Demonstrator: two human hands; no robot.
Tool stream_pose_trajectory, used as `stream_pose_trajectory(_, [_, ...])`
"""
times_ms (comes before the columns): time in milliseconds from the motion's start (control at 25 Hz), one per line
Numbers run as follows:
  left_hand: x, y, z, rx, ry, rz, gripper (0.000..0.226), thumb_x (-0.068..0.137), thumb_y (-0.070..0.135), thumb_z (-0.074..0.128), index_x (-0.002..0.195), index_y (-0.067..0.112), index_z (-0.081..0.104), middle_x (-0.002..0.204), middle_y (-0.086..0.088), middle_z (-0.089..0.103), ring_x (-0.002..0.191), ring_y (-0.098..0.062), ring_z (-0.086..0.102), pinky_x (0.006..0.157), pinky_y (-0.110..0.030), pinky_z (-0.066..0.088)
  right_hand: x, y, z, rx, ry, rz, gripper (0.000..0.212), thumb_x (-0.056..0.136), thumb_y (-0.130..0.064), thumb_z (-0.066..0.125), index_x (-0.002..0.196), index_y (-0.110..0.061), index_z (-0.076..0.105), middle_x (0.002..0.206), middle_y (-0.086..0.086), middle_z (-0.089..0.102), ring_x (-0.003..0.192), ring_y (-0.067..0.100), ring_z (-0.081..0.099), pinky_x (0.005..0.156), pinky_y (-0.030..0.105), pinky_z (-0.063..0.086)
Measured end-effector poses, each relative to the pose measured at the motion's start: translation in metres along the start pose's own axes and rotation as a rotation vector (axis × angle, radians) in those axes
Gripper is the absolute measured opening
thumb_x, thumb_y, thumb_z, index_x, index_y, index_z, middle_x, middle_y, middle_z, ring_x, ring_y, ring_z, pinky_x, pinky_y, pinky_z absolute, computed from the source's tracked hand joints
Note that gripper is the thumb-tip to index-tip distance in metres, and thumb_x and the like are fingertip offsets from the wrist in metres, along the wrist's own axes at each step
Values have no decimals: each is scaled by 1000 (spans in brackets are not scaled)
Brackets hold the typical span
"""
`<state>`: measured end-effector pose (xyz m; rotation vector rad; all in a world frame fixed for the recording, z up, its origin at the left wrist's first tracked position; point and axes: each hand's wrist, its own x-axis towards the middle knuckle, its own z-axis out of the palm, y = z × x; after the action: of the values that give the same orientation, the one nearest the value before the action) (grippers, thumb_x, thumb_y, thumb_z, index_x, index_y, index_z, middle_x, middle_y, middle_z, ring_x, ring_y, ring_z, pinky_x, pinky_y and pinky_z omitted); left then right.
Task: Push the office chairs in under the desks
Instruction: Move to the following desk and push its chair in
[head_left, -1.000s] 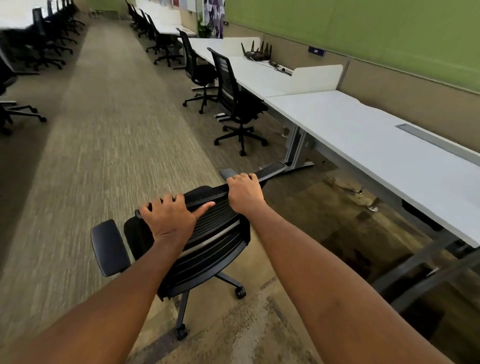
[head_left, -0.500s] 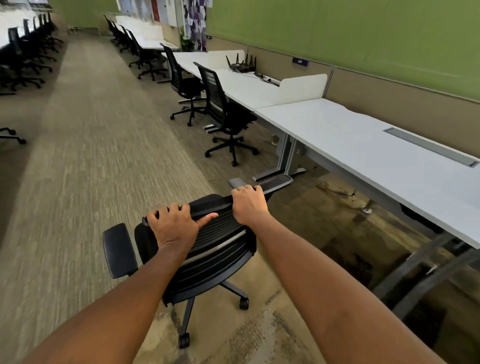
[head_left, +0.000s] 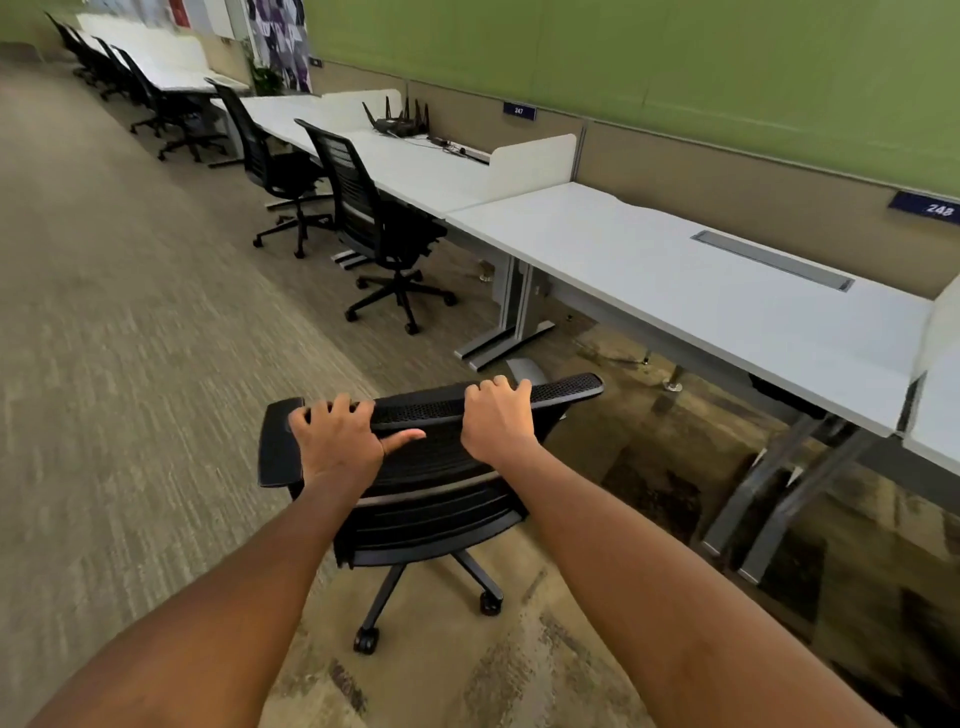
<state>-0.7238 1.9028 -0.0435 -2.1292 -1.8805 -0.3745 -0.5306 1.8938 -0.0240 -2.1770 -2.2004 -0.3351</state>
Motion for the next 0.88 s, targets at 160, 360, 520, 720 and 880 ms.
stream_pose_trajectory(160, [35,6,12,-72,16,121,99,66,95,9,91,19,68,92,-8,66,87,-32,56,79,-45,35,9,15,9,29,44,115,22,80,-24,51,99,-14,55,99,7,57,98,29,48,89,55,31])
stream_pose_trajectory(360, [76,37,26,-144,27,205,98,67,95,14,93,18,68,91,-8,64,87,-32,55,78,-44,37,35,56,8,67,-27,151,28,80,-26,50,105,-14,52,108,7,56,105,29,46,89,51,32])
stream_pose_trajectory(520, [105,77,39,-157,26,249,97,68,96,16,86,17,68,84,-6,63,82,-29,53,73,-41,36,49,98,20,34,-28,197,26,82,-25,50,105,-14,50,111,7,56,106,30,48,90,52,33])
stream_pose_trajectory(720, [142,120,60,-212,46,291,95,69,95,19,81,14,66,80,-7,63,80,-29,53,72,-41,36,76,146,27,39,-81,215,20,84,-24,50,102,-15,47,109,8,55,105,31,48,90,52,34])
stream_pose_trajectory(880, [178,154,79,-224,72,341,93,69,95,22,81,12,64,79,-7,61,78,-29,51,73,-42,32,96,178,49,3,20,304,24,79,-26,52,102,-17,51,103,6,57,101,31,51,88,51,37])
